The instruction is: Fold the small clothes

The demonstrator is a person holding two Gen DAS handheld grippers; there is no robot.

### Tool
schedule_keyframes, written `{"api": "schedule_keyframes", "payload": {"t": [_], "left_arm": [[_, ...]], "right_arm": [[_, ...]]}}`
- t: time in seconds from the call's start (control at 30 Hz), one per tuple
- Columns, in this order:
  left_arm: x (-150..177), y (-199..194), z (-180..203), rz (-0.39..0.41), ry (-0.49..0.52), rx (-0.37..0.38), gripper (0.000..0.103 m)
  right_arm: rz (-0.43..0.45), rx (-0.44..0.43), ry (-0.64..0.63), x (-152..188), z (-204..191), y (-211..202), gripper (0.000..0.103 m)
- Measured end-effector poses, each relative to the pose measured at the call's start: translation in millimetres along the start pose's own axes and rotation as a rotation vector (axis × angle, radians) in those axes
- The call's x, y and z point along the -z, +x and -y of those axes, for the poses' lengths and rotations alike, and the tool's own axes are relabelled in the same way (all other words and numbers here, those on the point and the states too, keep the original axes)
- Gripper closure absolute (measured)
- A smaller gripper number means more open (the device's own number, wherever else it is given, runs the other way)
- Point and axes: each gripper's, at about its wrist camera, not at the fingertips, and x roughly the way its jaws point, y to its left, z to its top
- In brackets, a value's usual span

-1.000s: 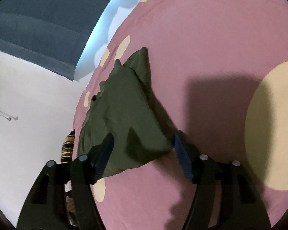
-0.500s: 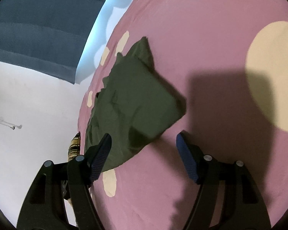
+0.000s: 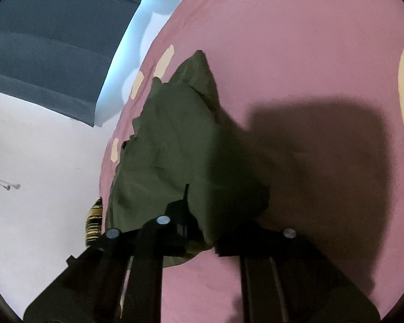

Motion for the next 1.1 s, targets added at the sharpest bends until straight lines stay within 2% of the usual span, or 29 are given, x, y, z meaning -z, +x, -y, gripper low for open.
{"api": "schedule_keyframes", "payload": {"t": [0.07, 0.2, 0.4, 0.73, 0.9, 0.97, 1.03, 1.1], "left_arm": [[2, 0, -2, 0.005, 0.004, 0.0, 0.071], [4, -2, 2, 0.021, 0.042, -0.021, 0.07], [5, -3, 2, 0.026, 0.055, -0.018, 0.068], [7, -2, 4, 0.036, 0.07, -0.018, 0.068], [7, -2, 3, 0.034, 0.071, -0.012, 0.068], [7, -2, 4, 0.035, 0.074, -0.012, 0.068], [8, -1, 6, 0.039, 0.08, -0.019, 0.067], [8, -1, 7, 0.041, 0.086, -0.025, 0.067]], "right_arm": [[-0.004, -0.016, 0.0, 0, 7, 3, 0.096], [0.005, 0.007, -0.044, 1, 0, 1, 0.096], [0.003, -0.07, -0.01, 0, 10, -6, 0.093], [0.045, -0.043, 0.01, 4, 27, -40, 0.087], [0.113, 0.007, 0.046, 3, 42, -67, 0.083], [0.177, 0.078, 0.065, 1, 49, -84, 0.083], [0.226, 0.134, 0.057, 0, 46, -98, 0.072], [0.241, 0.151, 0.034, 1, 34, -102, 0.07]]}}
